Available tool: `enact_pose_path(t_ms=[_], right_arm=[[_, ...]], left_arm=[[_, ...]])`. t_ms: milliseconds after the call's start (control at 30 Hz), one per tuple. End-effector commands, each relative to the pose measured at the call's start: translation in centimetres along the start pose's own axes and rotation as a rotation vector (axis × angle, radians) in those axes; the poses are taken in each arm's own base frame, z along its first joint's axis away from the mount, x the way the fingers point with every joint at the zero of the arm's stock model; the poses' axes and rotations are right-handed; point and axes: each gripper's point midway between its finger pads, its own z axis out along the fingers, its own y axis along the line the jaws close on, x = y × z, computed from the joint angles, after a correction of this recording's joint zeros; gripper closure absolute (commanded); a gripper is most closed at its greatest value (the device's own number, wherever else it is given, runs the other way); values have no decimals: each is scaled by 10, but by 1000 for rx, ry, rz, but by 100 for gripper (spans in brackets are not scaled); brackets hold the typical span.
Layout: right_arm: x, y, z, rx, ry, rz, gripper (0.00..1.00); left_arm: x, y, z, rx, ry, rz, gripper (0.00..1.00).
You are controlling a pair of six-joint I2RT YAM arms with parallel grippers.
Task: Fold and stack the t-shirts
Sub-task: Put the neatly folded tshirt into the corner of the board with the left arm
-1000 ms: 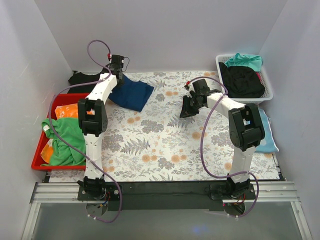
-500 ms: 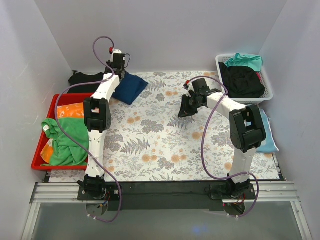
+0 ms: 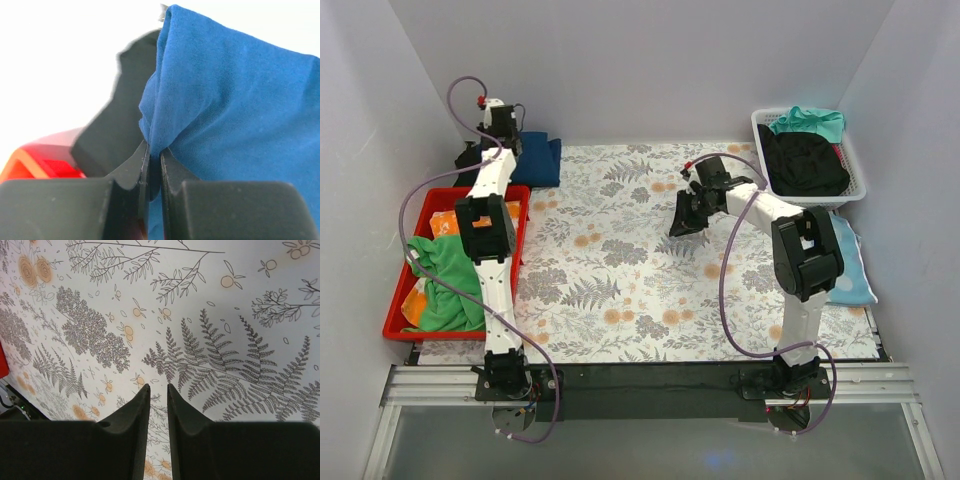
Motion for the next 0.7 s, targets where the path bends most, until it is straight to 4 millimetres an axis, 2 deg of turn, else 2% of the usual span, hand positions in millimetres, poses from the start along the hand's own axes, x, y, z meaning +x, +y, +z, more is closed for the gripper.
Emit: enact_pose_path(t_ms=[0, 133, 167, 233, 433, 467, 533, 567, 600, 667], right_arm=[[-11, 18, 9, -35, 10, -7, 75], [-15, 29, 17, -42, 19, -21, 75], [-14, 31, 19, -42, 28, -23, 75], [-17, 36, 23, -44, 34, -24, 75], [-19, 43, 30, -54, 50, -16, 75], [-21, 45, 30, -56, 47, -17, 75], [-20, 45, 32, -61, 54, -17, 75], [-20, 46, 32, -63, 57, -17, 75], [-18, 47, 34, -65, 62, -18, 75], [-16, 47, 35, -63, 68, -21, 75]], left_arm=[[-41, 64, 17, -61, -80, -149, 100], [-39, 104, 40, -74, -64, -220, 100], [-33, 105, 47, -55, -50, -226, 100], [-33, 118, 55, -57, -49, -263, 100], [-4, 121, 76, -44, 15, -292, 100], [-1, 120, 77, -42, 26, -307, 86], [2, 116, 78, -5, 38, -319, 66], [4, 113, 77, 11, 48, -325, 26], [3, 108, 77, 48, 51, -330, 22], [0, 103, 73, 80, 54, -343, 21]])
